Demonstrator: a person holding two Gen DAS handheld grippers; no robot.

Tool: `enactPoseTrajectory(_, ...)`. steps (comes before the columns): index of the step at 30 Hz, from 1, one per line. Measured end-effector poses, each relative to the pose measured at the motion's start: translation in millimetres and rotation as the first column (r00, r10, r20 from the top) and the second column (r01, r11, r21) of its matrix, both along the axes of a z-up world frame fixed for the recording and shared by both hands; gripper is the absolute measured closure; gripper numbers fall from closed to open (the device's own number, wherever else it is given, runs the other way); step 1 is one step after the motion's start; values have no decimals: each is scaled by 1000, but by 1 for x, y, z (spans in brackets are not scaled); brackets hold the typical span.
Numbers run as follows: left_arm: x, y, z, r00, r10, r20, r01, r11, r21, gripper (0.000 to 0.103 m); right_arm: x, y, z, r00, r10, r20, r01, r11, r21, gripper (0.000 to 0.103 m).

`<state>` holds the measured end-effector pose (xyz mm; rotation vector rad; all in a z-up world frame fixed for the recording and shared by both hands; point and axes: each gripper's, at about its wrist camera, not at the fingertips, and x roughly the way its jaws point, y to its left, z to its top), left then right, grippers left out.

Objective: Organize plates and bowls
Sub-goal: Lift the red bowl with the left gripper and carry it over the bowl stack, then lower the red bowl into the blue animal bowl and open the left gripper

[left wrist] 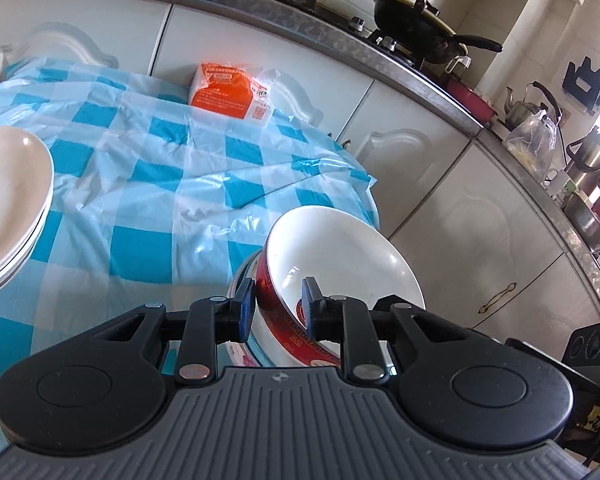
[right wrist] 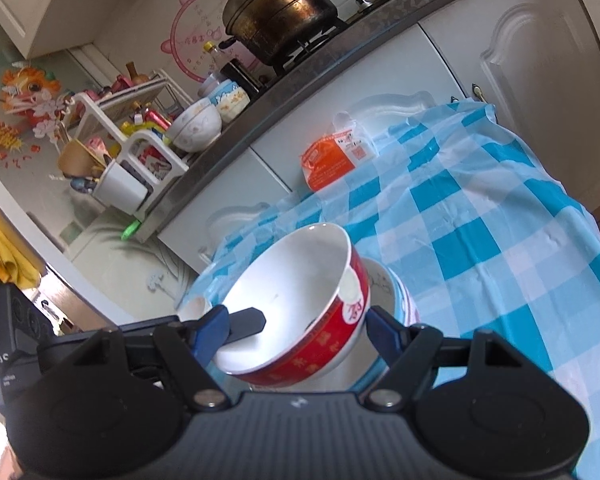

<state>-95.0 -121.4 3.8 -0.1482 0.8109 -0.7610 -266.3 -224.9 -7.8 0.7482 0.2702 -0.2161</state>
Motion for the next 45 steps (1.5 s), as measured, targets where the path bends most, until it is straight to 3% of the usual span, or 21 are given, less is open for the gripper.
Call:
enactPoseTrajectory(7, -5, 3, -2, 999, 18, 30, -18, 1000, 17, 80, 3, 11, 4, 999, -2, -39, -1, 997, -72, 27)
enactPoseTrajectory(11, -7, 8, 1, 999, 23, 39, -22, 1000, -15, 81, -3, 13, 8, 999, -30, -28, 27, 995, -94, 17)
enactPoseTrajectory(19, -7, 15, 0, 998, 60, 28, -60, 998, -22, 74, -14, 3, 6, 997, -75, 6, 75, 996, -49, 17)
enactPoseTrajectory(23, -7, 16, -7, 997, 76, 4, -76, 997, -18, 66, -15, -3, -5, 992, -120, -33, 119, 992, -44, 17)
enactPoseTrajectory(25, -7, 14, -10, 997, 76, -4, -76, 997, -15, 55, -16, -8, -14, 990, -132, -54, 131, 991, -12, 17)
enactPoseTrajectory(30, -3, 10, -16, 997, 65, -29, -66, 997, -32, 47, -15, -19, -35, 996, -89, -25, 92, 985, 145, 20)
enactPoseTrajectory(39, 5, -1, -35, 996, 48, -79, -51, 998, -36, 49, 2, -22, -54, 998, -39, -41, 47, 972, 228, 34)
enactPoseTrajectory(45, 10, -5, -38, 996, 45, -76, -49, 998, -44, 51, 9, -24, -54, 997, -59, -51, 70, 969, 239, 34)
